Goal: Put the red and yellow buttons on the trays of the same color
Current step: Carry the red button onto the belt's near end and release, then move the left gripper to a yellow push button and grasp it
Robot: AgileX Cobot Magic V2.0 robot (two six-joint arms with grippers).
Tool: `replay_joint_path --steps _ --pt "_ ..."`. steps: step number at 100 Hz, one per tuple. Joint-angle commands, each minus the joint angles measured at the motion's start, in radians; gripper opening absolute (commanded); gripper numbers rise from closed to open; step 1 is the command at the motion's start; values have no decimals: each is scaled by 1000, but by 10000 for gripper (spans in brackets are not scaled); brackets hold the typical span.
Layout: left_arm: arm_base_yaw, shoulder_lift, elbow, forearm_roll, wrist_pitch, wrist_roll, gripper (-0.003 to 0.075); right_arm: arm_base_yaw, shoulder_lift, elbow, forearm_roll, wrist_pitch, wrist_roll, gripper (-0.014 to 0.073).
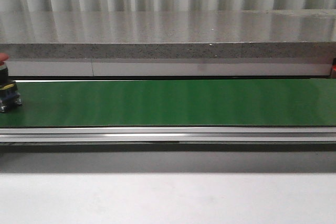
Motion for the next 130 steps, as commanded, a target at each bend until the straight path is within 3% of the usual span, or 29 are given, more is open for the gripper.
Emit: replay_joint_path --steps 1,49,73,130 --pt "41 -26 8 0 -81 -18 511 -4 -16 2 -3 -80 -9 -67" --pt "197 47 40 2 -195 -19 511 -4 -16 2 -3 -80 -9 -67" --pt "201 157 36 2 -261 -19 511 -4 -16 2 -3 -80 -9 -67" --pt "201 366 -112 15 -252 -19 500 -4 -16 2 -3 -80 -9 -67"
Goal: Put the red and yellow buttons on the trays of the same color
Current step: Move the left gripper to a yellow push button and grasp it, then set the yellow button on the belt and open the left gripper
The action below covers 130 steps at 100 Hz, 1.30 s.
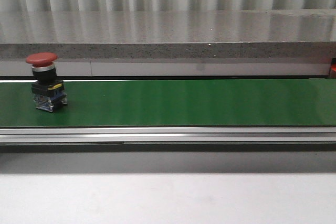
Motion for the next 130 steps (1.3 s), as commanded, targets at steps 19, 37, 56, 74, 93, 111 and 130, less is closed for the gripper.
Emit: replay_joint_path --steps 19,37,56,74,93,111,130 --pt "2 19 -43 -6 -63 -10 420 -4 -16 2 -3 -80 -9 -67" --pt "2 19 -43 -6 -75 -10 280 -4 -16 2 -3 -80 -9 -67" --pt "2 9 -43 -18 -53 -10 89 -4 -16 2 -3 -80 -9 -67" --pt "-4 -63 -43 -22 -1 -10 -11 -4 -16 2 -3 -80 -9 -67" --pt "-13 -217 -43 -20 35 -1 -20 -4 -16 2 -3 -80 -9 -67" --pt "-37 -364 -47 -33 33 -1 -20 -4 -16 2 -3 -80 -9 -67" --pt "-196 -407 -82 -36 50 47 -20 -4 -16 2 -3 -80 -9 -67"
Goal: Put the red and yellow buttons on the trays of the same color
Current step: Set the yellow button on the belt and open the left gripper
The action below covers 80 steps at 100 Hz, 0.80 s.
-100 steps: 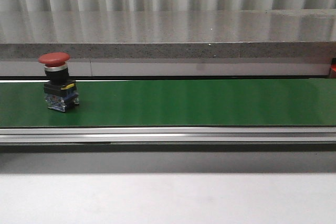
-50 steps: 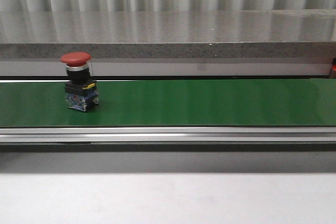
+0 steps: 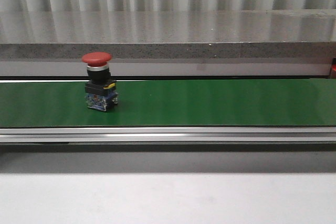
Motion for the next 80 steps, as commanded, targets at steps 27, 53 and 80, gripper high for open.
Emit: replay_joint_path --steps 27,53,80 --pt "-299 58 -144 -13 35 67 -20 -4 -16 2 -3 -80 -9 -67" --pt "-377 212 -215 -13 86 77 -20 -4 -16 2 -3 -80 -9 -67" --pt "-386 291 -220 -20 77 124 -14 -4 -16 2 -3 -80 -9 -67"
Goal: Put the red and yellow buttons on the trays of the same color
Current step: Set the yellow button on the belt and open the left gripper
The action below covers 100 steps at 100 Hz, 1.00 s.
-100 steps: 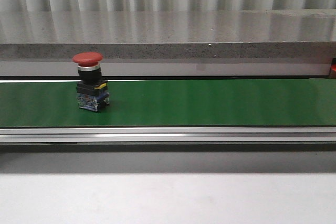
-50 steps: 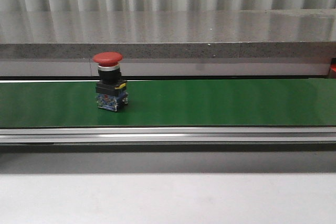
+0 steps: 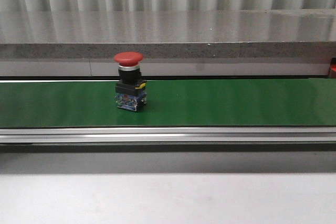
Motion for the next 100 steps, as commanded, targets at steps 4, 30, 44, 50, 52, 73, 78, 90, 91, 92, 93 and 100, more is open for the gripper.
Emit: replay_joint_path --steps 4,30,44,50,52,73,78,90,91,92,93,100 --pt "-7 -14 -32 -7 -44 23 6 -4 -16 2 -3 -80 -9 -67" --pt "-7 -8 -32 -16 -42 29 466 -4 -16 2 -3 -80 -9 -67" --pt "-7 -8 -32 -16 -40 29 603 -4 -16 2 -3 -80 -9 -67" --pt "-12 -12 -32 -17 -40 29 596 -4 -16 2 -3 -80 -9 -67" --pt "-16 -15 -32 -17 -42 29 594 -4 -16 2 -3 -80 -9 -67" --pt "-71 -101 -32 -15 -50 53 565 -4 -16 2 -3 -80 -9 -67" --pt "-87 -132 -32 -7 -53 55 565 -4 -16 2 -3 -80 -9 -67" --pt "-123 -212 -32 7 -58 55 565 -4 -16 2 -3 -80 -9 -67" --pt "-124 -222 -32 7 -58 55 565 -4 -16 2 -3 -80 -9 -67" --pt "-127 -228 -32 9 -58 55 565 -4 -16 2 -3 -80 -9 -67" --pt "-129 -233 -32 9 -58 55 565 -4 -16 2 -3 -80 -9 -67" --pt "-142 -285 -30 11 -58 55 565 -4 -16 2 -3 -80 -9 -67"
